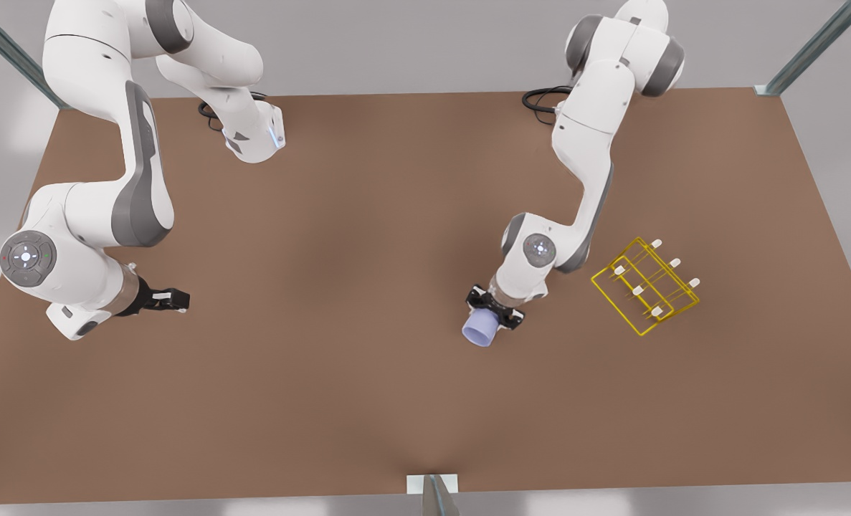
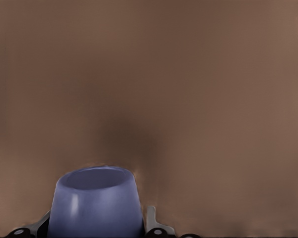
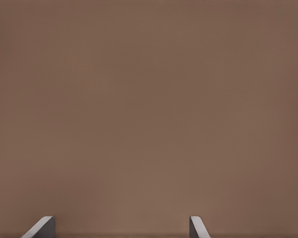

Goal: Place the cup on the cup holder

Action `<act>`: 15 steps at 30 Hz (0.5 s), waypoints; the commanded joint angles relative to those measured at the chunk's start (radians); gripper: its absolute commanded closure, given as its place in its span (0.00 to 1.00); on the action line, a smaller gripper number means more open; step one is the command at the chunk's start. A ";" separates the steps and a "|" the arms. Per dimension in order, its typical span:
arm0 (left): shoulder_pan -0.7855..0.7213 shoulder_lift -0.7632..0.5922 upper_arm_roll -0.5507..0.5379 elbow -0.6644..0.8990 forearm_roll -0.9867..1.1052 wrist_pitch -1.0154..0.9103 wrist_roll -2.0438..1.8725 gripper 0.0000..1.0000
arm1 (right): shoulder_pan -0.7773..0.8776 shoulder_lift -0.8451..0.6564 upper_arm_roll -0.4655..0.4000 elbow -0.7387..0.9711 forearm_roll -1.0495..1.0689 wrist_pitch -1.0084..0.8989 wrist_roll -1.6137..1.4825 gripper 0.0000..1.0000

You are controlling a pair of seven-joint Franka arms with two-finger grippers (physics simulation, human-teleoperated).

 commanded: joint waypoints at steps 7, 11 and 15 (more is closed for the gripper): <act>-0.052 -0.064 0.037 0.317 0.812 -1.102 0.010 0.24 | 0.002 -0.001 0.000 0.002 0.001 0.002 -0.016 0.00; -0.770 0.159 1.023 0.225 0.822 -1.122 0.728 0.24 | 0.000 -0.001 0.000 0.004 -0.001 0.010 -0.015 0.00; -0.896 0.245 1.146 0.018 0.897 -1.006 0.869 0.24 | -0.003 0.028 -0.003 0.057 -0.019 0.012 -0.012 0.00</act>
